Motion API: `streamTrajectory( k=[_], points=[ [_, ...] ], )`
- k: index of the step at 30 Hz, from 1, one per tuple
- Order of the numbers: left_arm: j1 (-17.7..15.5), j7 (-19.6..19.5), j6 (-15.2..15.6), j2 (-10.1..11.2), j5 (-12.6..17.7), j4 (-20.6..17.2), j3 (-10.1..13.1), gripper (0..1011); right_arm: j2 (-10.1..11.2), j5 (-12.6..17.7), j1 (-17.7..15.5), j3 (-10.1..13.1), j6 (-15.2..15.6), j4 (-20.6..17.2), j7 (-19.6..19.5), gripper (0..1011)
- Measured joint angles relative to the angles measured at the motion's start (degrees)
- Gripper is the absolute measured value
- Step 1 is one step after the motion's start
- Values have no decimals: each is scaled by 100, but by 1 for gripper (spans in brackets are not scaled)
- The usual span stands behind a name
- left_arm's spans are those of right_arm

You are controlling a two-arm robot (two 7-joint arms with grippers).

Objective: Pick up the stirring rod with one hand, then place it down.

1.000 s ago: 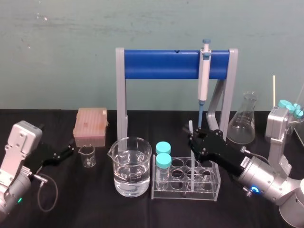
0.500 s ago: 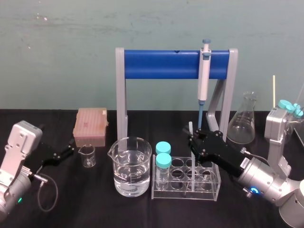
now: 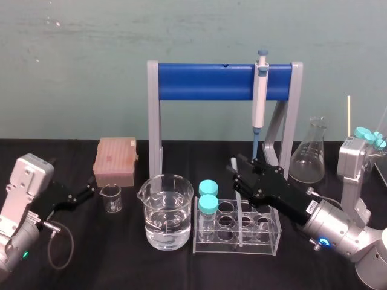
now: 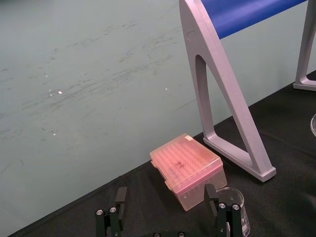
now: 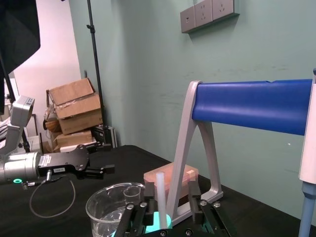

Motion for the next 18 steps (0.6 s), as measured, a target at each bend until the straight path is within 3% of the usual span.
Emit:
streamTrajectory(
  k=[11, 18],
  points=[
    [0, 0, 0, 0, 0, 0, 0, 1000, 0, 7, 3, 0, 2, 0, 7, 787],
    [0, 0, 0, 0, 0, 0, 0, 1000, 6, -2, 2, 15, 2, -11, -3, 958]
  ],
)
